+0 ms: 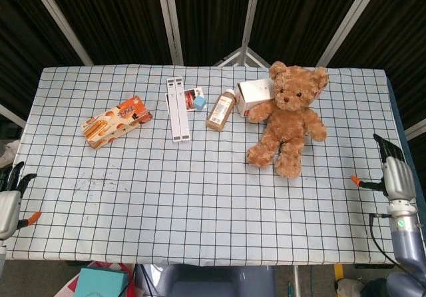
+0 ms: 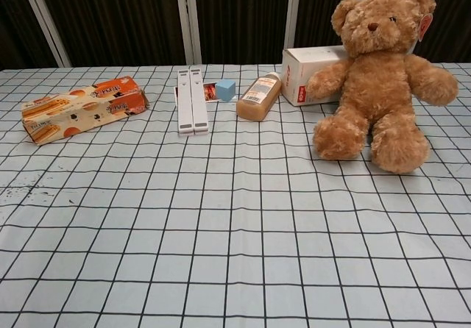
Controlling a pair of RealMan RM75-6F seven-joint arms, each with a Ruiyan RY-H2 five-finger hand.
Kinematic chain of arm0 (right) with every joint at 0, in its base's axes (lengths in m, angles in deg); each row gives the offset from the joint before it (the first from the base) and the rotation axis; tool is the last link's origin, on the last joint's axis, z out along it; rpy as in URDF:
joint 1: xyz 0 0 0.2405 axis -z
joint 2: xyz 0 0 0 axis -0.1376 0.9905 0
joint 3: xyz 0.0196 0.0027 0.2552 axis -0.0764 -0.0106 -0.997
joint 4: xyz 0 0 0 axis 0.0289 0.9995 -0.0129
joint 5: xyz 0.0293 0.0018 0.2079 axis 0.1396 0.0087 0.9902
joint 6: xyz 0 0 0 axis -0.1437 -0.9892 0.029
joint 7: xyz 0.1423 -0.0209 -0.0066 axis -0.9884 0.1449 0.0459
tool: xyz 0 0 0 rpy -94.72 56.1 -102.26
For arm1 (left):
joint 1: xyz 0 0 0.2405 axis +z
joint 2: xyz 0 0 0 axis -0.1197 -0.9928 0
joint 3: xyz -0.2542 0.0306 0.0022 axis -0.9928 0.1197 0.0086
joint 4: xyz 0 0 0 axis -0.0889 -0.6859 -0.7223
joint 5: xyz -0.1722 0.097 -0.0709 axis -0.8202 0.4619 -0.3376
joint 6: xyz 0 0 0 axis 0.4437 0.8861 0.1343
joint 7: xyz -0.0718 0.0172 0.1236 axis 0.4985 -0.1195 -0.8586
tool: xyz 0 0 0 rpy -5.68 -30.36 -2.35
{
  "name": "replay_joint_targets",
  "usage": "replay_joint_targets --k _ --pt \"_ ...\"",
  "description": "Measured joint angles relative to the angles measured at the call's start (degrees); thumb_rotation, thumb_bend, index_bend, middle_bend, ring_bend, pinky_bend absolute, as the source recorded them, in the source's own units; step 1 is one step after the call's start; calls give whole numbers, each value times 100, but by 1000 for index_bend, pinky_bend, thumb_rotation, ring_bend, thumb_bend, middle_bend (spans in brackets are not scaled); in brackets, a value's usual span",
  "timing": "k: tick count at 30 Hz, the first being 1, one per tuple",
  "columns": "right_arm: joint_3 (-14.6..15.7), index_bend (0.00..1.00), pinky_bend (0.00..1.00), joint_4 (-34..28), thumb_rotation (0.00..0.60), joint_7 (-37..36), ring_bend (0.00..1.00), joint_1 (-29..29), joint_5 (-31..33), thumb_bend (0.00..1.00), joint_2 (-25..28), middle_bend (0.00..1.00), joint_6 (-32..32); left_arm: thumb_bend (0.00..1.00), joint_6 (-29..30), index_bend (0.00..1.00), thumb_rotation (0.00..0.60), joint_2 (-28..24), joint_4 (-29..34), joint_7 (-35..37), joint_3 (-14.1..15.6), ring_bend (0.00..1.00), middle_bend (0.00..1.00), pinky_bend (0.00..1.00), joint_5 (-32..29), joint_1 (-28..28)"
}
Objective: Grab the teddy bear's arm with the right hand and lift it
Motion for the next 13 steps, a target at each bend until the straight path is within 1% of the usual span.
replay_joint_targets --k 1,3,4,7,10,13 --pt "134 72 0 -38 600 349 63 167 -177 158 -7 132 -405 244 1 198 600 -17 10 26 11 0 3 30 15 7" --pt "366 72 0 -91 600 879 51 412 -501 158 -10 124 -938 245 -2 199 600 -52 29 70 31 0 3 30 49 17" --pt "528 72 0 -124 600 1204 49 556 -750 158 -1 120 -1211 245 0 199 600 -60 34 81 39 0 3 30 71 20" --pt "882 71 0 -172 600 1890 45 846 -1325 159 27 115 -1704 245 24 199 600 -91 35 151 56 0 3 30 170 30" --pt "1122 71 0 -158 600 2315 39 1049 -1700 159 13 104 -2021 245 49 199 600 -110 3 237 49 0 3 30 220 33" --pt "1288 72 0 -169 600 2397 38 1151 -1870 159 30 95 -2055 244 21 199 600 -110 -29 270 30 0 3 30 210 18"
